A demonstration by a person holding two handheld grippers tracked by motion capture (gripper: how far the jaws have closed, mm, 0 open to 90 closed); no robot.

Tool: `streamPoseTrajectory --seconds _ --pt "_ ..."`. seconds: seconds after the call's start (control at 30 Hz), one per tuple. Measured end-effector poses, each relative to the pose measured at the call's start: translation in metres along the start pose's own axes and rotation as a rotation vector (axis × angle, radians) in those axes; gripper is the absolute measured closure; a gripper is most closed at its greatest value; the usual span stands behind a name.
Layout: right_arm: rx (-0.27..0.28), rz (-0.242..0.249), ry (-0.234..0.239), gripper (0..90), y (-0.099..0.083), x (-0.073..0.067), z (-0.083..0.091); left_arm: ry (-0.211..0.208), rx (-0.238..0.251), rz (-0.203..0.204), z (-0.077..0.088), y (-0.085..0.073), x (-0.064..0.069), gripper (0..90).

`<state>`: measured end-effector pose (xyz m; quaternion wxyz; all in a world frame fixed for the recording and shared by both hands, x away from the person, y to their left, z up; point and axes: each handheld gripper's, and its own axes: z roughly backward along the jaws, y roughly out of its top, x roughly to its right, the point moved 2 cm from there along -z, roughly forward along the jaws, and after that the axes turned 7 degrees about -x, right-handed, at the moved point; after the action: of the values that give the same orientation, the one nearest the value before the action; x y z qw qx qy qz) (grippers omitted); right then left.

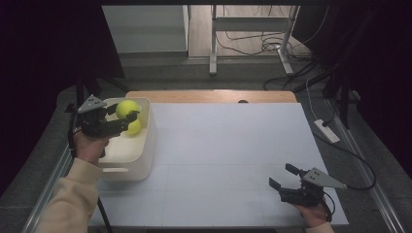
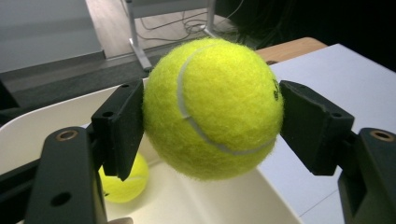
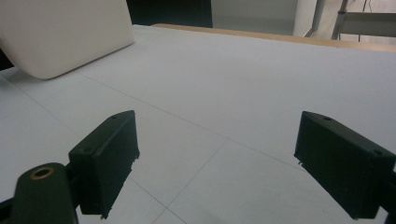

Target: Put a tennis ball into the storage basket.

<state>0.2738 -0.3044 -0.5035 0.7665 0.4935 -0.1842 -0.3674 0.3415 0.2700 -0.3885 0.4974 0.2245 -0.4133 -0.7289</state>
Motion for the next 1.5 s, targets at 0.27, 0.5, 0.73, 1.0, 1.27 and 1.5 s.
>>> streamPoseTrajectory --seconds 0.27,0.5,0.73,1.0,1.27,1.5 --pt "0.000 0.001 0.000 13.0 0.000 0.000 0.000 0.027 -0.029 0.024 0.003 -0.008 -0.012 27.8" --pt "0.000 0.004 0.001 13.0 0.000 -0.001 0.000 0.049 -0.057 0.025 0.004 -0.014 -0.019 27.7" --pt "-0.003 0.003 0.002 13.0 0.000 0.000 0.000 0.052 -0.090 0.039 0.001 -0.019 -0.024 27.6" --pt "-0.002 0.003 0.002 13.0 0.000 0.000 0.000 0.059 -0.124 0.043 -0.002 -0.021 -0.026 27.5" --pt "-0.002 0.003 0.002 13.0 0.000 0.000 0.000 0.066 -0.118 0.048 -0.001 -0.020 -0.027 27.2" --pt "0.000 0.003 0.003 13.0 0.000 0.000 0.000 0.089 -0.051 0.063 0.006 -0.016 -0.024 13.1"
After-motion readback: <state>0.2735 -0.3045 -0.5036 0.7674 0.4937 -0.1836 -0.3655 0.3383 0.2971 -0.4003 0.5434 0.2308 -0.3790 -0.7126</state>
